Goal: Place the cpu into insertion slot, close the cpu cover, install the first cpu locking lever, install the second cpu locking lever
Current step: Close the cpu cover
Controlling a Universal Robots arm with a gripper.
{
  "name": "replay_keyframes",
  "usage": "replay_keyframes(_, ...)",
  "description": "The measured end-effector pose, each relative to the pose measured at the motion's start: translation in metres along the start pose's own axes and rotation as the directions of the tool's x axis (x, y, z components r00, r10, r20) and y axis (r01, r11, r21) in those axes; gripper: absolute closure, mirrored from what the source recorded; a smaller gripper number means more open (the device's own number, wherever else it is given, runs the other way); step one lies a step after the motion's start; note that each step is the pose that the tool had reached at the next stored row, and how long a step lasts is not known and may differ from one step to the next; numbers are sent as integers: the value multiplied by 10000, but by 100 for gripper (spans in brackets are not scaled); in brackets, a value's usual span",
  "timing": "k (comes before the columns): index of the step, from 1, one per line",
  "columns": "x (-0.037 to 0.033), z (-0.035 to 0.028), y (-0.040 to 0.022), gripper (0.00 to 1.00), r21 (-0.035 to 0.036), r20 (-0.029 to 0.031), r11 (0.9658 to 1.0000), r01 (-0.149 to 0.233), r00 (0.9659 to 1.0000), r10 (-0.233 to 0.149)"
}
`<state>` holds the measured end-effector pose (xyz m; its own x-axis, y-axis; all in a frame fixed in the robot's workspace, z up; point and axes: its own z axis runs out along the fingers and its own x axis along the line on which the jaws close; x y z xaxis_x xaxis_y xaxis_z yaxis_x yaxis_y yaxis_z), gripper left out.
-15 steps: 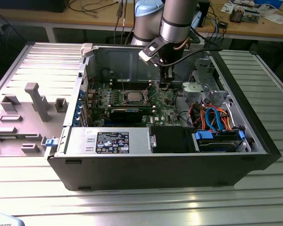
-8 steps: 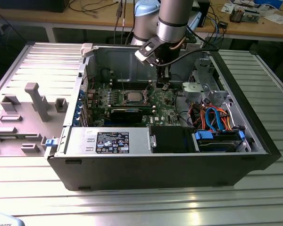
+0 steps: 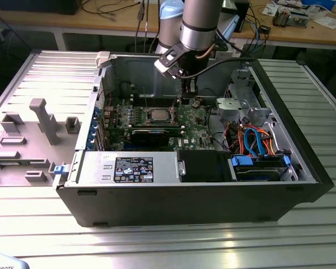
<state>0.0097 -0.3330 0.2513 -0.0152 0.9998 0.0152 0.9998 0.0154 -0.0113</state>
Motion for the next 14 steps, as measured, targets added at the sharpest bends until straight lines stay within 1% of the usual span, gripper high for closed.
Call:
replay_keyframes(3, 1, 0, -27, 89, 0, -1, 10000, 0, 10000, 0)
replay_keyframes(5, 1, 1, -59, 89, -1, -1, 10000, 1, 10000, -1)
replay_keyframes(8, 2, 1, -90, 89, 0, 0, 10000, 0, 10000, 0)
replay_keyframes(14, 2, 2, -121, 89, 0, 0, 10000, 1, 10000, -1)
